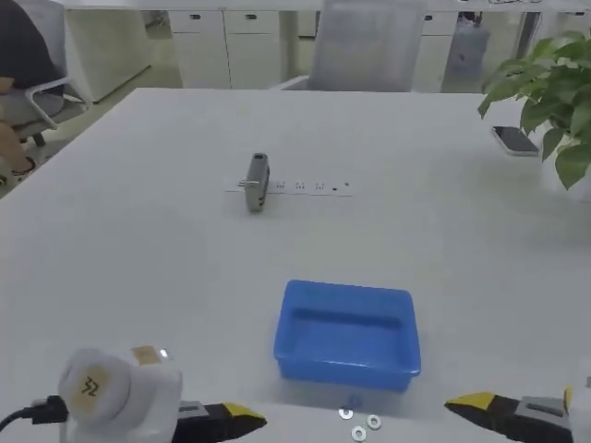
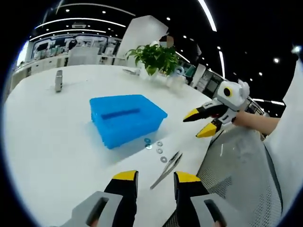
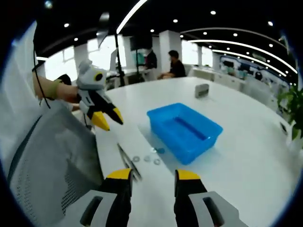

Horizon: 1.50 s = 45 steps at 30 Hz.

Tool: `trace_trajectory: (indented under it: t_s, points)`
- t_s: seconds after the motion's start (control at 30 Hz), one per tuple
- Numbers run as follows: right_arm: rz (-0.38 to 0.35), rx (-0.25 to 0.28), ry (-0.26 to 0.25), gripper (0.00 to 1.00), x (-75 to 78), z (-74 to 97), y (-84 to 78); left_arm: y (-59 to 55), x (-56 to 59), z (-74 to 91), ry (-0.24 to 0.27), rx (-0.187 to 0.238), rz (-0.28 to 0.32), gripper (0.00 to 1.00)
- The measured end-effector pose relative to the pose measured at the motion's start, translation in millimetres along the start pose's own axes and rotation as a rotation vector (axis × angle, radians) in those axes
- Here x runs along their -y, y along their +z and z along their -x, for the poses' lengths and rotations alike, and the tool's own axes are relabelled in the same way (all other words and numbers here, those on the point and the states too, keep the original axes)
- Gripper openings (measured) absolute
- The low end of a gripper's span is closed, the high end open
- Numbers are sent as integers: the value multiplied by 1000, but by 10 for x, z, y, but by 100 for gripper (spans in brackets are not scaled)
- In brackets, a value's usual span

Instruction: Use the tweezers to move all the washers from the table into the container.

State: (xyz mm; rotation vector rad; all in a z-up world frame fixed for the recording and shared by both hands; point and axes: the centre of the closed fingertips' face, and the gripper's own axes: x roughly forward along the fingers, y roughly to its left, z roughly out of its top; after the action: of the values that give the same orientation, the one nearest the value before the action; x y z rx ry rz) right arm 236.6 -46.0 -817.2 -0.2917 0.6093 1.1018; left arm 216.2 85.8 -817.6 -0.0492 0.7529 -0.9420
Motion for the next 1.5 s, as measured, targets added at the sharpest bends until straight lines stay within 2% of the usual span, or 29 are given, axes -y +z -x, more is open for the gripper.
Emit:
trace_trajectory:
  t_s: [0.1, 0.2, 0.33, 0.5, 0.63, 0.73, 0.77, 0.83, 0.93, 1.1, 1.17, 1.27, 1.3, 1.37, 1.5]
  points:
    - [12, -38, 33, 31, -43, -88, -52, -84, 19, -66, -20, -56, -29, 26]
    - [50, -67, 59, 29, -87, -156, -80, -169, 14, -126, -26, -121, -93, 26]
    - [79, -93, 87, 27, -162, -230, -86, -240, 5, -186, -24, -175, -148, 25]
    - [139, -133, 127, 25, -285, -334, -131, -296, -37, -236, -14, -238, -253, 21]
    - [187, -170, 155, 23, -351, -405, -195, -252, -9, -258, -13, -233, -344, 17]
    - [223, -198, 169, 22, -384, -446, -234, -267, -34, -257, -3, -281, -490, 12]
    - [230, -201, 175, 21, -400, -454, -236, -274, -5, -265, -20, -288, -516, 12]
    - [243, -208, 179, 20, -401, -470, -236, -292, 21, -279, -33, -307, -529, 12]
    - [264, -217, 186, 19, -404, -496, -242, -319, -10, -289, -26, -344, -587, 12]
    - [293, -228, 190, 18, -421, -513, -240, -338, 5, -309, -40, -363, -628, 8]
    - [301, -231, 194, 17, -419, -521, -246, -355, -8, -311, -36, -382, -677, 5]
    - [307, -231, 196, 16, -409, -533, -244, -364, 4, -320, -44, -387, -691, 0]
    - [313, -235, 198, 15, -409, -536, -248, -356, 2, -326, -42, -388, -716, 0]
    - [324, -241, 199, 14, -403, -544, -259, -359, 30, -321, -58, -393, -723, 0]
    - [330, -239, 200, 13, -401, -551, -256, -271, 91, -265, -73, -376, -729, 0]
